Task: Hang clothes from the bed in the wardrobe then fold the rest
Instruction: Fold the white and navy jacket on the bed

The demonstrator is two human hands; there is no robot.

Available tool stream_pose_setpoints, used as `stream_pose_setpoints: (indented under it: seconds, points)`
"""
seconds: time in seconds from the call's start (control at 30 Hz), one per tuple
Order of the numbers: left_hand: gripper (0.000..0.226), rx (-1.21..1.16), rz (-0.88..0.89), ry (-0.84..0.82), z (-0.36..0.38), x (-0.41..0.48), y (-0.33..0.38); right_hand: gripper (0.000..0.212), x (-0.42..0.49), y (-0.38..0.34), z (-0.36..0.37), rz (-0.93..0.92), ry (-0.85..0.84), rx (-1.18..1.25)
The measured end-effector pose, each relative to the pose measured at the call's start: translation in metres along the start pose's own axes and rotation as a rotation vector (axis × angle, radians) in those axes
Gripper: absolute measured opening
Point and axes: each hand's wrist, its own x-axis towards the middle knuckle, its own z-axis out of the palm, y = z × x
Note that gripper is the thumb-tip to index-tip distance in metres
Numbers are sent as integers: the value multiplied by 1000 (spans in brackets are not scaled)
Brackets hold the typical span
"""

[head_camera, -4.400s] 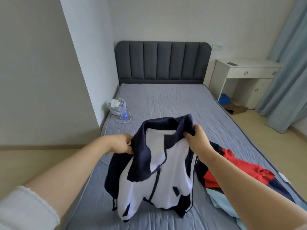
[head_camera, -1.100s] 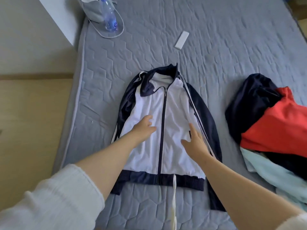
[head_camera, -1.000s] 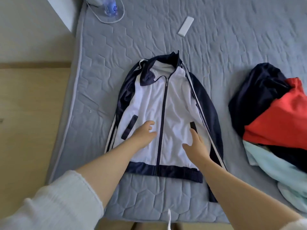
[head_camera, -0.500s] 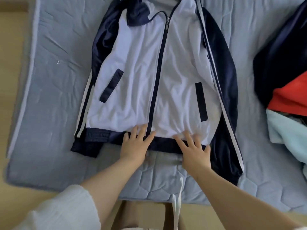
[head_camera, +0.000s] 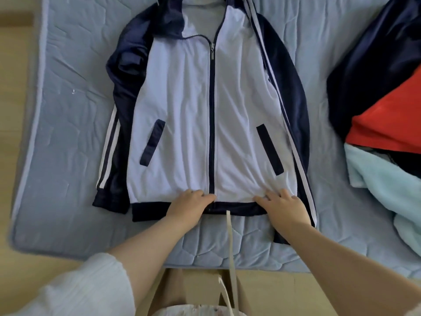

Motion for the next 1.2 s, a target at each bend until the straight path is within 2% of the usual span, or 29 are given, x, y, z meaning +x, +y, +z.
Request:
stream_pose_setpoints:
  seconds: [0.13, 0.2, 0.27, 0.37, 0.47, 0.63, 0.73, 0.77, 0.87, 0.93, 1.07, 1.13, 1.2]
  points:
    - [61, -38, 9, -87, 4, -3, 1, 72, -11, -5, 4, 27, -149, 17]
    - [52, -129, -13, -167, 0, -5, -4, 69, -9, -14, -2, 47, -210, 80]
    - [50, -235, -91, -177, -8, -11, -11, 63, -8, -27, -13, 79, -202, 183]
    - [41, -412, -244, -20, -20, -22, -25, 55, -6, -46, -31, 123, -81, 194]
    - [35, -486, -354, 157, -30, -30, -47, 55, 1, -67, -52, 111, -37, 298]
    - [45, -516, -712, 530, -47, -43, -105, 58, 23, -108, -83, 160, 16, 518]
    - [64, -700, -1035, 523, -54, -37, -145, 55, 41, -133, -93, 203, 28, 627]
    - [70, -777, -1083, 484, -56, -31, -156, 54, 47, -140, -95, 206, 35, 655]
    - [79, -959, -1084, 361, -59, -9, -178, 53, 65, -157, -101, 207, 44, 706]
    - [69, -1031, -1077, 347, -60, -1, -187, 53, 75, -163, -105, 234, 40, 720]
    - [11, -994, -925, 377, -74, -13, -204, 58, 90, -179, -120, 328, 84, 811]
    - [13, -1105, -939, 423, -86, -29, -220, 60, 92, -190, -131, 338, 112, 873]
    - [6, -1263, -1028, 465, -105, -50, -238, 60, 93, -199, -143, 298, 133, 886]
